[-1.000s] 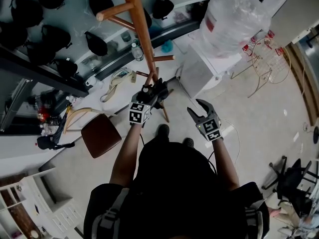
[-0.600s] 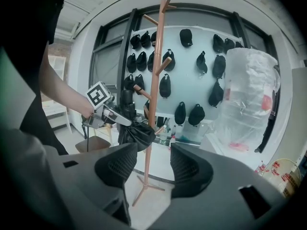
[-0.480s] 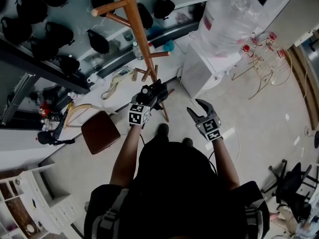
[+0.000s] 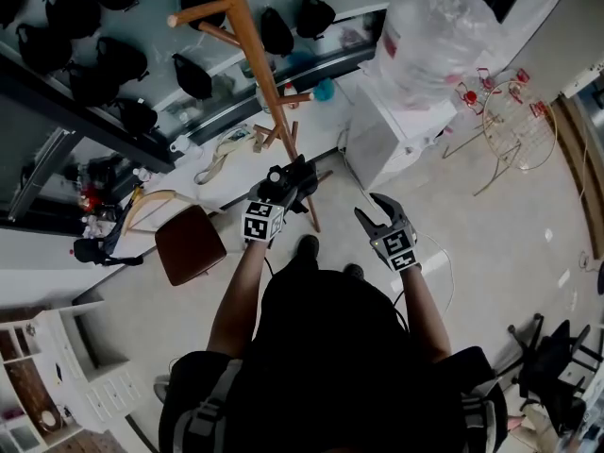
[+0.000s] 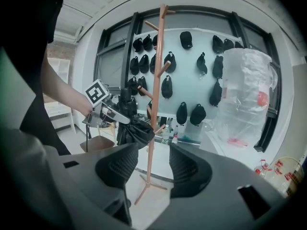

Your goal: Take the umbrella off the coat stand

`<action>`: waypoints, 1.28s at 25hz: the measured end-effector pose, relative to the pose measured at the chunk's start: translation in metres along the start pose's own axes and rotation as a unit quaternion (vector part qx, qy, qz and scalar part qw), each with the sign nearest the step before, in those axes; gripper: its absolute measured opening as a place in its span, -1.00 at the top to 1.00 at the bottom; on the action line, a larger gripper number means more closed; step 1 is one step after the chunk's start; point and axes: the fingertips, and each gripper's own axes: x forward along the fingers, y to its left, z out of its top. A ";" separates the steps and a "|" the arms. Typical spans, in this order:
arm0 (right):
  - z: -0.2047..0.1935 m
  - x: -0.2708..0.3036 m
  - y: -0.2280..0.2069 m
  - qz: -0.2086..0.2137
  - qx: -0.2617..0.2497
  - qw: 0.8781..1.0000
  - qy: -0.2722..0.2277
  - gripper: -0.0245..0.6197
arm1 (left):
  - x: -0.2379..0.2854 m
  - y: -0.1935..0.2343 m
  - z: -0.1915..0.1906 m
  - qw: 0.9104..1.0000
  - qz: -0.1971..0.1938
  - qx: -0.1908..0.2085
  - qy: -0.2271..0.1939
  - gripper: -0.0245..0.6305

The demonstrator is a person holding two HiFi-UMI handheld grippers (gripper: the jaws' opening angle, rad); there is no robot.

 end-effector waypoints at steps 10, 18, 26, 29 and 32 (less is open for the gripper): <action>-0.013 -0.022 -0.011 0.016 0.006 1.000 -0.009 0.29 | -0.004 -0.034 0.001 1.000 0.010 -0.003 -0.002 0.15; -0.020 -0.036 -0.023 0.023 0.004 1.000 -0.015 0.30 | -0.004 -0.058 -0.001 1.000 0.021 -0.008 -0.001 0.15; -0.025 -0.047 -0.031 0.036 -0.001 0.999 -0.018 0.30 | -0.003 -0.073 0.003 0.999 0.036 -0.015 -0.005 0.15; -0.026 -0.052 -0.035 0.038 -0.002 0.999 -0.019 0.30 | -0.002 -0.079 0.004 0.999 0.039 -0.017 -0.006 0.15; -0.029 -0.058 -0.040 0.039 -0.003 0.999 -0.020 0.31 | 0.000 -0.089 0.006 0.999 0.041 -0.017 -0.006 0.15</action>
